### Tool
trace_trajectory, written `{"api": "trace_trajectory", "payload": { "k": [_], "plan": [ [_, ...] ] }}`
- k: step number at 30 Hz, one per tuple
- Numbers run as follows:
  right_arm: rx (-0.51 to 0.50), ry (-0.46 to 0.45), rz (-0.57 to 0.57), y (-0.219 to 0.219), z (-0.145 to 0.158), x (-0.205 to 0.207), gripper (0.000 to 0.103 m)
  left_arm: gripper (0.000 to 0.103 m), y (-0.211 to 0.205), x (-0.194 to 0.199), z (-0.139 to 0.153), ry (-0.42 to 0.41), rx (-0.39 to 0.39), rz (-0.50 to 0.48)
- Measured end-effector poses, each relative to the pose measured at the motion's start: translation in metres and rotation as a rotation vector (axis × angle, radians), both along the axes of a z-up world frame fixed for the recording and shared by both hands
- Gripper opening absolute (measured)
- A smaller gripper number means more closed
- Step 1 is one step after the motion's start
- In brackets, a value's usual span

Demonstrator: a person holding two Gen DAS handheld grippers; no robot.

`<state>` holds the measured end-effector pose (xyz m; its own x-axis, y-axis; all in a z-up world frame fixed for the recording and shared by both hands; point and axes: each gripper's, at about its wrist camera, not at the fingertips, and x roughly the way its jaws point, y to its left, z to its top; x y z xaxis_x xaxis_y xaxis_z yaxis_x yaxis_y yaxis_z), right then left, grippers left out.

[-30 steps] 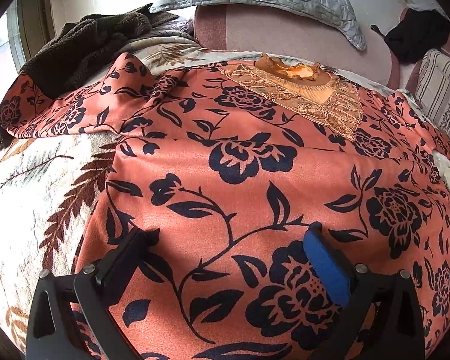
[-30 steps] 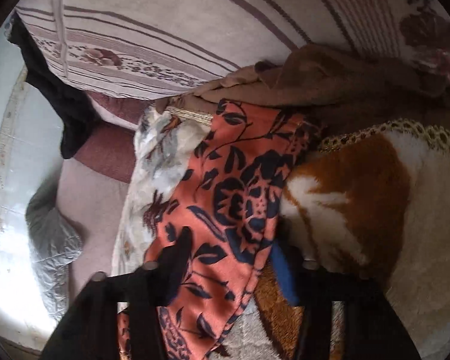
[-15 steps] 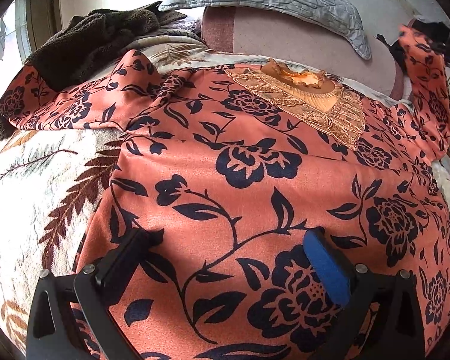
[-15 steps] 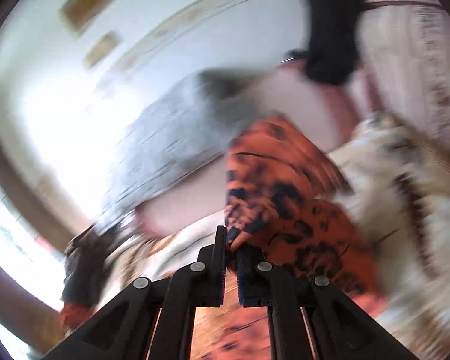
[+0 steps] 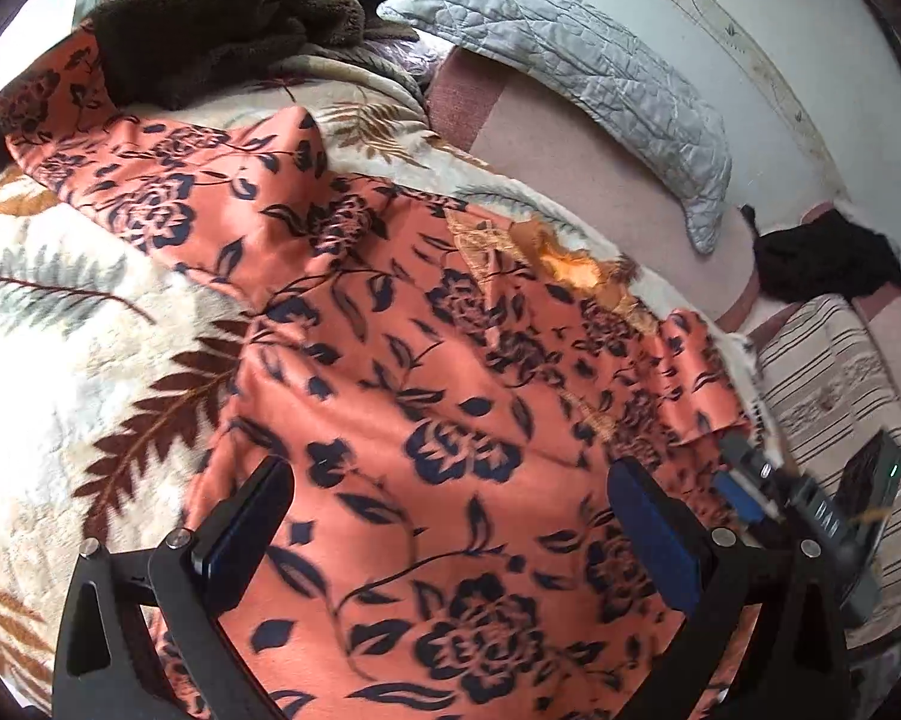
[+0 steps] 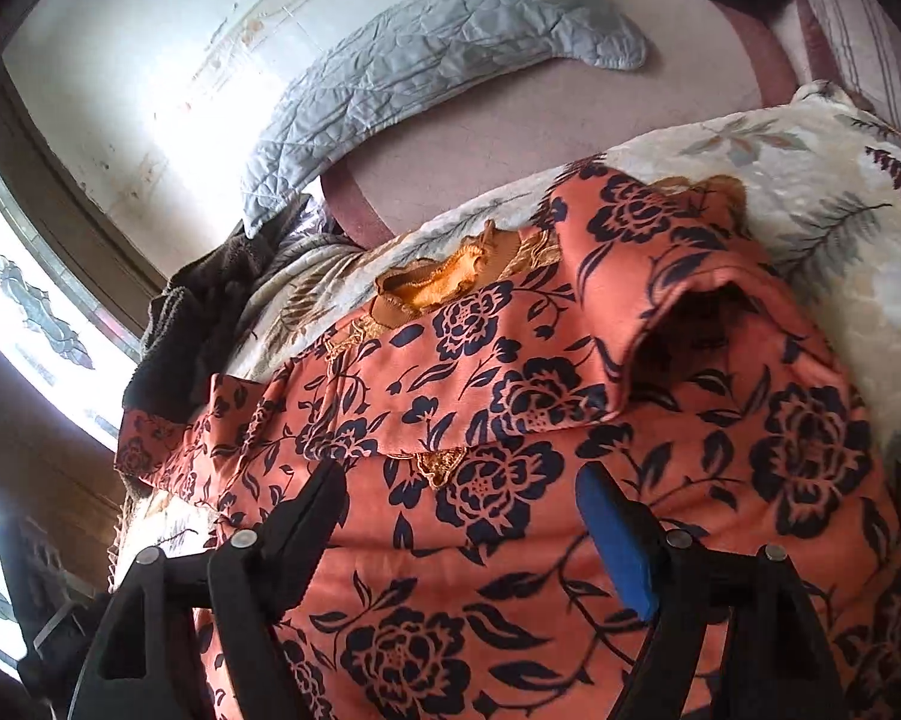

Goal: Fold small clothes

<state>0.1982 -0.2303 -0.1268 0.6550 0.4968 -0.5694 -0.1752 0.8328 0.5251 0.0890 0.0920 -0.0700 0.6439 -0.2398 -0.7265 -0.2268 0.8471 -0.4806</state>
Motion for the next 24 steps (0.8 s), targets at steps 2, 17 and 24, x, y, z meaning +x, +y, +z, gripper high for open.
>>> {"api": "trace_trajectory", "payload": {
  "k": [2,17,24],
  "plan": [
    [0.047,-0.016,-0.03,-0.005,0.007,-0.011,0.081,0.103,-0.004,0.026,0.01,-0.012,-0.038,0.006],
    [0.225,0.017,-0.08,-0.046,0.007,0.01,0.081,0.006,-0.033,0.151,-0.051,0.269,-0.089,0.012],
    [0.294,0.037,-0.133,-0.07,0.0,0.009,0.081,0.007,-0.02,0.111,0.019,-0.022,0.125,0.104]
  ]
}}
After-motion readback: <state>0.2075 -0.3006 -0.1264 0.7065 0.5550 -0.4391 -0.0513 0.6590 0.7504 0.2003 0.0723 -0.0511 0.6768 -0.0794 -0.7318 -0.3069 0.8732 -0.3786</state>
